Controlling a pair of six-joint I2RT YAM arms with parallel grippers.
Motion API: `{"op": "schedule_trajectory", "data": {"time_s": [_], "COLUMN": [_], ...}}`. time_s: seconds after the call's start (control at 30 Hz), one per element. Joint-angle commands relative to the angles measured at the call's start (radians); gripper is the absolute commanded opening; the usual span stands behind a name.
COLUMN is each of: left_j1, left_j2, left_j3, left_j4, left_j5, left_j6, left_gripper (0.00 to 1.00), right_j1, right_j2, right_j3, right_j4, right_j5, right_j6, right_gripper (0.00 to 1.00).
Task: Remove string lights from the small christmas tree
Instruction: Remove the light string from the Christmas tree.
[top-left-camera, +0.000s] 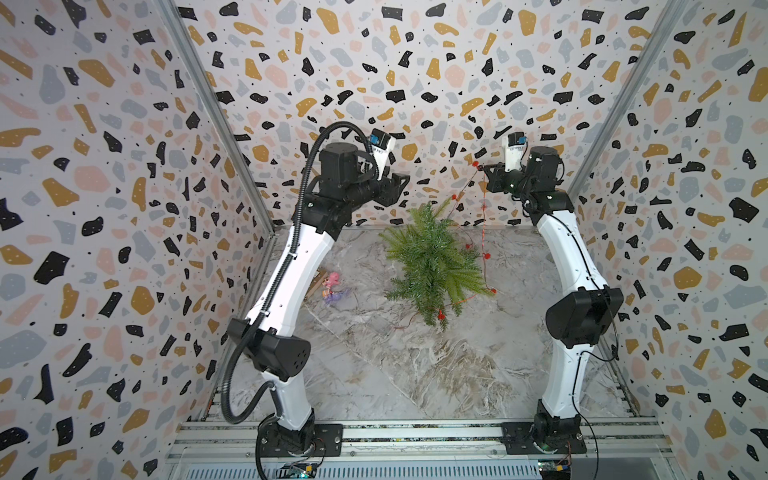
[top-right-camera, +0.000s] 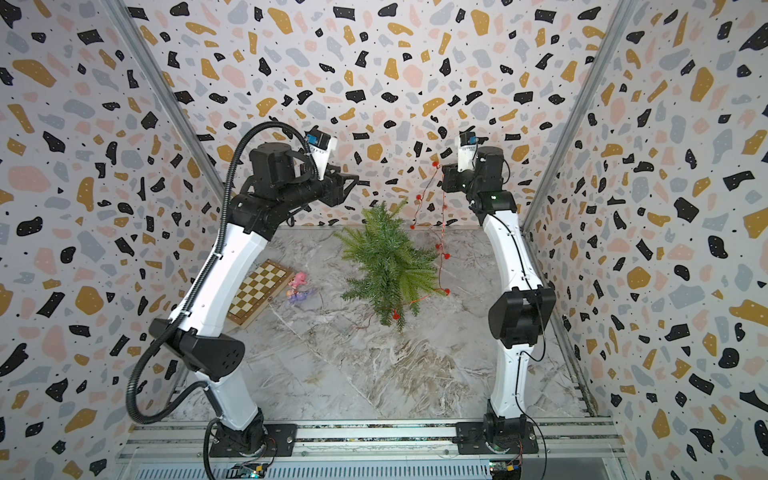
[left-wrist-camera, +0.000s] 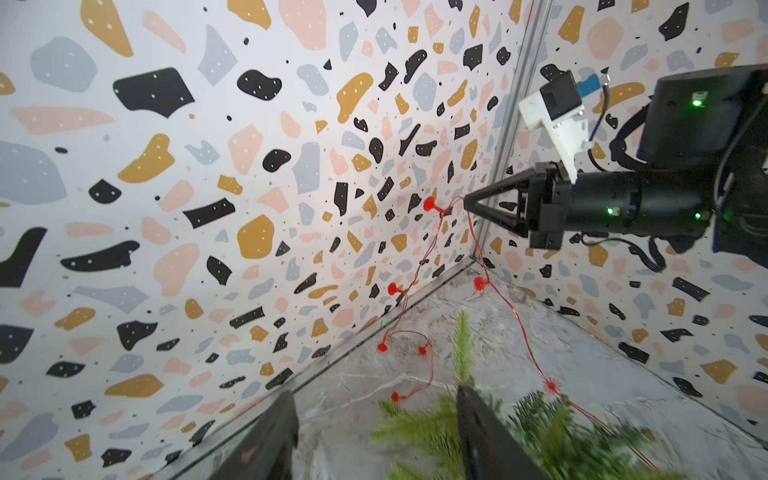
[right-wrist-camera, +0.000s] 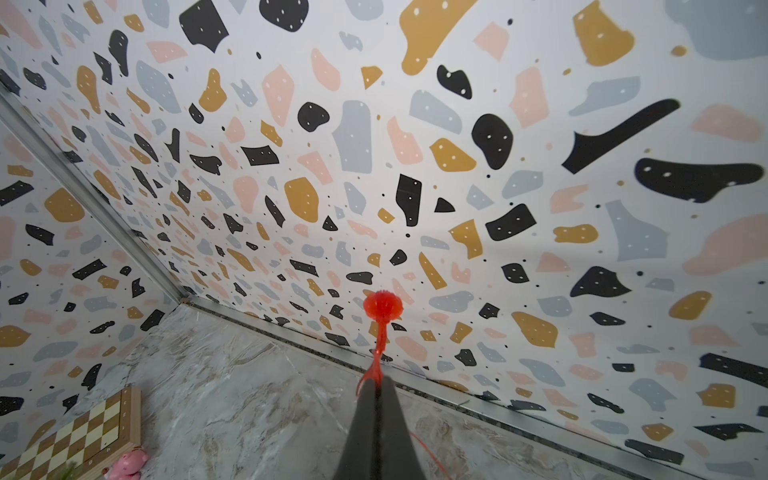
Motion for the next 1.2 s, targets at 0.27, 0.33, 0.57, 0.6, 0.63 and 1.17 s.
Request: {"op": "schedule_trajectory", "data": {"time_s": [0.27,0.33,0.57,0.6,0.63,1.17], "left_j1": [0.004,0.004,0.003,0.003,0.003,0.003], "left_j2": [-0.429,-0.478,-0.626,-0.642,-0.658,-0.771], "left_j3": [-0.582,-0.647,-0.85,-0.871,-0.895,-1.065], "left_j4": [0.09,0.085,0.083,0.081,0.081,0.076], "left_j5": [0.096,0.148,0.283,0.288,0.294,0.34], "left_j6": [-0.08,-0.08,-0.087,-0.091,-0.094,-0.131], "left_gripper": [0.6,0.6,0.55,0.53,0.5,0.45], "right_j1": [0.0,0.0,0.0,-0.001,0.0,-0.005], "right_j2": [-0.109,-0.12,-0.146,-0.158,-0.169,-0.321], "right_j3": [0.023,0.031,0.089,0.086,0.08,0.053], "right_j4": [-0.045,-0.053,-0.118,-0.126,-0.13,-0.182], "right_j5": [-0.021,-0.018,0.024,0.04,0.055,0.218], "right_j6": [0.034,0.034,0.036,0.036,0.036,0.015], "right_gripper": [0.0,0.0,0.0,0.0,0.0,0.0]}}
